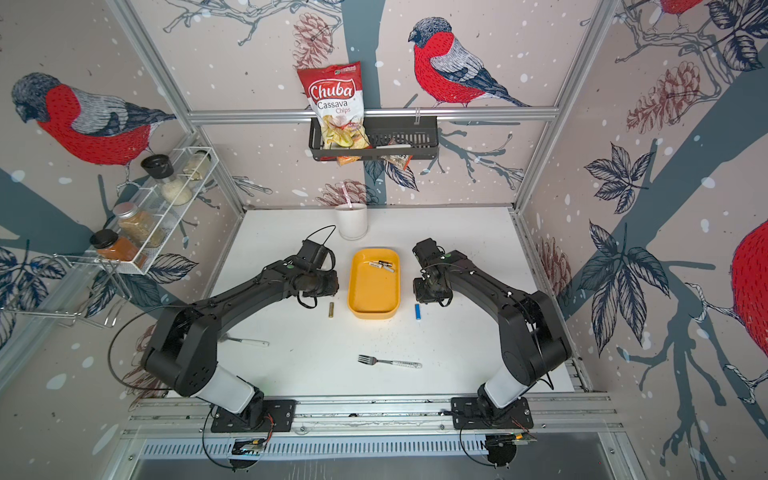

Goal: Take the batteries out of the storage box
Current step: Place the battery at the center of the board.

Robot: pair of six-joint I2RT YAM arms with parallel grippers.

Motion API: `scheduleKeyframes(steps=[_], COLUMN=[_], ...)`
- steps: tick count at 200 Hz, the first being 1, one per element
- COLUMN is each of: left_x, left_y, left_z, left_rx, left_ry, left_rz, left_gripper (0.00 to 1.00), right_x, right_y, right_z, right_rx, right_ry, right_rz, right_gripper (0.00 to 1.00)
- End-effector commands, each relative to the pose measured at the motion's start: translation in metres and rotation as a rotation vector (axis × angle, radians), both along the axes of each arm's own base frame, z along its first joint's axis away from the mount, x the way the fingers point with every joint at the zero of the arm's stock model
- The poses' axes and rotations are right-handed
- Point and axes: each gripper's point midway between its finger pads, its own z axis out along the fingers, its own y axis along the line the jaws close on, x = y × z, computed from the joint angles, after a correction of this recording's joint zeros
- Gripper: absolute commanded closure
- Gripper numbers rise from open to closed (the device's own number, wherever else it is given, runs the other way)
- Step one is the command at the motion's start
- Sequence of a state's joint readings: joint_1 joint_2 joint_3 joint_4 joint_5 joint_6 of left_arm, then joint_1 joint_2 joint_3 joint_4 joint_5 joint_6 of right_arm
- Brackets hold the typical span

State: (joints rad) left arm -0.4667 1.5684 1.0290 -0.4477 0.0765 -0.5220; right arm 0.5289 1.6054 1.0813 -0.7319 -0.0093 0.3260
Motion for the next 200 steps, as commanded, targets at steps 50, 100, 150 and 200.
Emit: scheduleKeyframes(steps=[50,100,150,200], left_x=[-0.004,-0.008,-0.011,-0.011], left_y=[0.001,0.004,0.006,0.007], left_z=[-0.001,-0.002,-0.001,-0.001], left_rx=[0.004,0.008,0.011,0.013], left_ry=[0.016,0.018,0.018,0.019], left_rz=[-0.013,-0.008,-0.003,-0.003], left_gripper=[0.70,0.70,0.70,0.70], right_x=[-0.006,-0.010,-0.010,-0.011], right_y=[-0.003,-0.008,-0.011,-0.013], right_z=[-0.029,-0.037,-0.047,-0.052], right_rx=[0.020,0.005,-0.012,-0.024], right_ry=[0.019,0.034,0.054,0.065], right_rz=[-0.031,-0.029,-0.029,-0.027], right_gripper=[0.81,0.81,0.81,0.81])
